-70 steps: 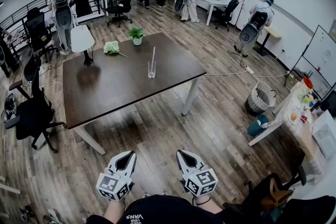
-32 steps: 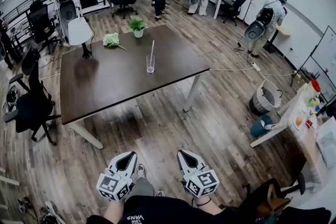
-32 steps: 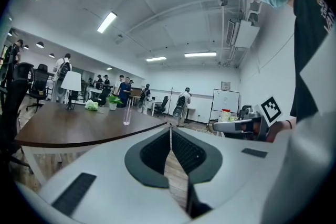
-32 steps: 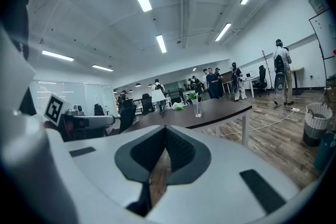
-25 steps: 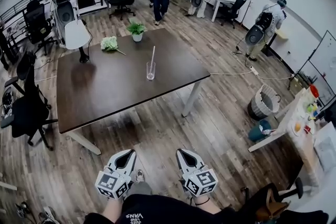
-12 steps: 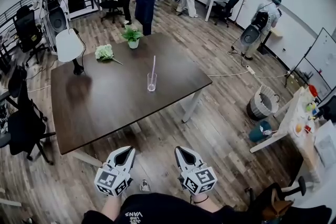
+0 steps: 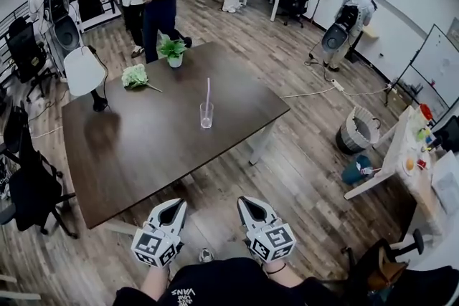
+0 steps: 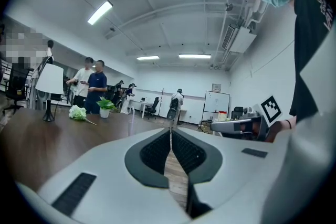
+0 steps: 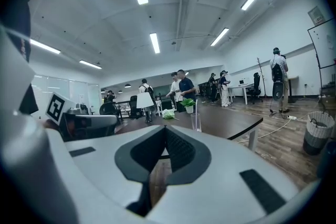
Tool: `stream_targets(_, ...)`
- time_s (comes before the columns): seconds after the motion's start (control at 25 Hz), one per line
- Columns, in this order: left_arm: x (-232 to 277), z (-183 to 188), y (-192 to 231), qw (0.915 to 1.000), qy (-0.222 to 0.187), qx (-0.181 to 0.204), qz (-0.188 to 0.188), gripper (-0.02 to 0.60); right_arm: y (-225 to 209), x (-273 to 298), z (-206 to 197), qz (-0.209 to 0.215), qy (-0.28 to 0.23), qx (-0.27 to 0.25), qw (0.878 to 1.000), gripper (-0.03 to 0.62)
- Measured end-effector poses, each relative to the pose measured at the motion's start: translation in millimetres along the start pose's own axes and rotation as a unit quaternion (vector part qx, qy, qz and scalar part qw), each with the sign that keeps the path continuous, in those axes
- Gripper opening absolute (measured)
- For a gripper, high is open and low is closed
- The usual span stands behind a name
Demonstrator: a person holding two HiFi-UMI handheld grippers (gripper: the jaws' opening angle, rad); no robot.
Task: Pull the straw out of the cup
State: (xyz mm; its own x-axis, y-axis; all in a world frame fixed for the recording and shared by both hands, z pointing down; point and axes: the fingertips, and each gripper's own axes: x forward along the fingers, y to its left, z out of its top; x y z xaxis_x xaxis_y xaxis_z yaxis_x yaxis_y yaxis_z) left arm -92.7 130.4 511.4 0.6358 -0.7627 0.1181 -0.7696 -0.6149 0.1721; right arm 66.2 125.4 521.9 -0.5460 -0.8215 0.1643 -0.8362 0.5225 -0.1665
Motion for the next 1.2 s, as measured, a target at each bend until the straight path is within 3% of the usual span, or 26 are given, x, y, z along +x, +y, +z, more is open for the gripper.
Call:
stream_targets(0.24,18.2,-0.7,17.8,1.0000,0.000,-0.004,-0.003,0.020,-10.5,23.3,-1.3,0.000,0.006,0.006,1.000,0.017)
stream_targets(0.56,59.7,9.2,58.4,0.9997,0.005,-0.008,0.022,0.020,-43.9,76.9,10.3,0.015,0.012,0.013,1.000,0.017)
stream_targets(1.2,174.8,48.4,111.1,0.9974,-0.012,0.005,0.071,0.020,-138.9,180.7,53.3,0.069,0.009,-0.003,0.998,0.017)
